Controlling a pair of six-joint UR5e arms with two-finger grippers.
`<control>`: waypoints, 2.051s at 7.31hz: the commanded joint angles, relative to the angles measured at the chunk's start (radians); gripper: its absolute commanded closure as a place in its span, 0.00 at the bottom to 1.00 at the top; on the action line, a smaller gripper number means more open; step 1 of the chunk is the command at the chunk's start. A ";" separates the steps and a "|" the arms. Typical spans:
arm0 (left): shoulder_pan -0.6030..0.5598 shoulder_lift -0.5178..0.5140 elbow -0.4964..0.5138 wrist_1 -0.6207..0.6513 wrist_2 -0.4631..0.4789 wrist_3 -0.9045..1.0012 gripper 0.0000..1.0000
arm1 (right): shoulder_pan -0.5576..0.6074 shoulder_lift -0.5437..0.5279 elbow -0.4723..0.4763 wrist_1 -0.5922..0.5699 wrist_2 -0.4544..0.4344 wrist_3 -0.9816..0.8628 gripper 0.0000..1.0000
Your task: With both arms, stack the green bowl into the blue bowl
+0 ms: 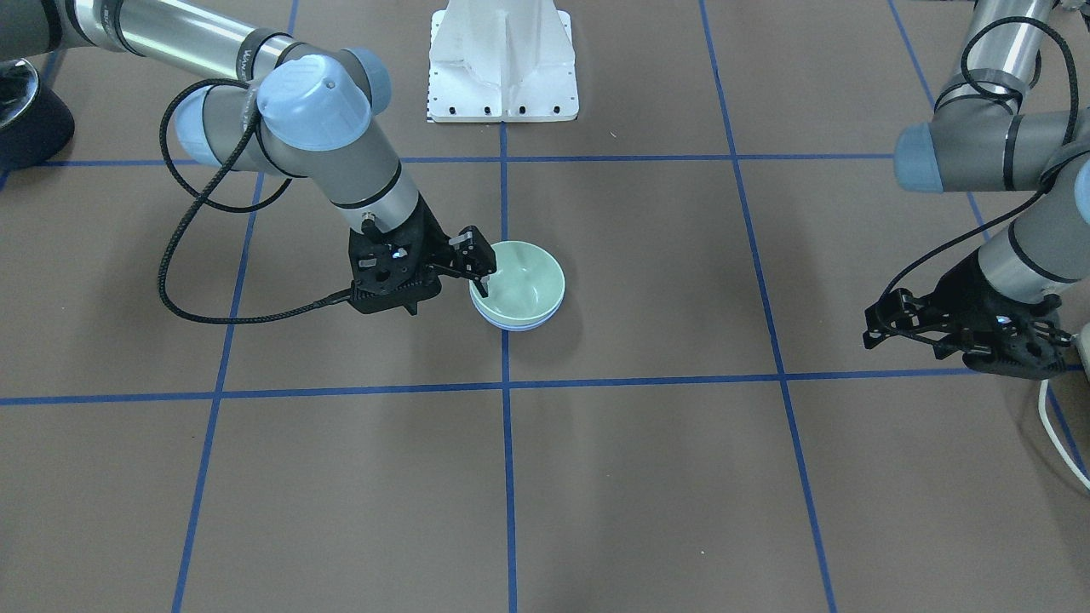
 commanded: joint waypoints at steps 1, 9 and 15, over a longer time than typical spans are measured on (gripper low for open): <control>0.000 0.001 0.004 0.000 0.001 0.012 0.02 | 0.115 -0.130 0.003 0.206 0.139 -0.018 0.00; -0.302 0.095 0.013 0.241 -0.016 0.451 0.02 | 0.556 -0.477 0.038 0.111 0.276 -0.480 0.00; -0.408 0.172 0.007 0.385 -0.093 0.603 0.01 | 0.799 -0.715 0.196 -0.414 0.145 -1.034 0.00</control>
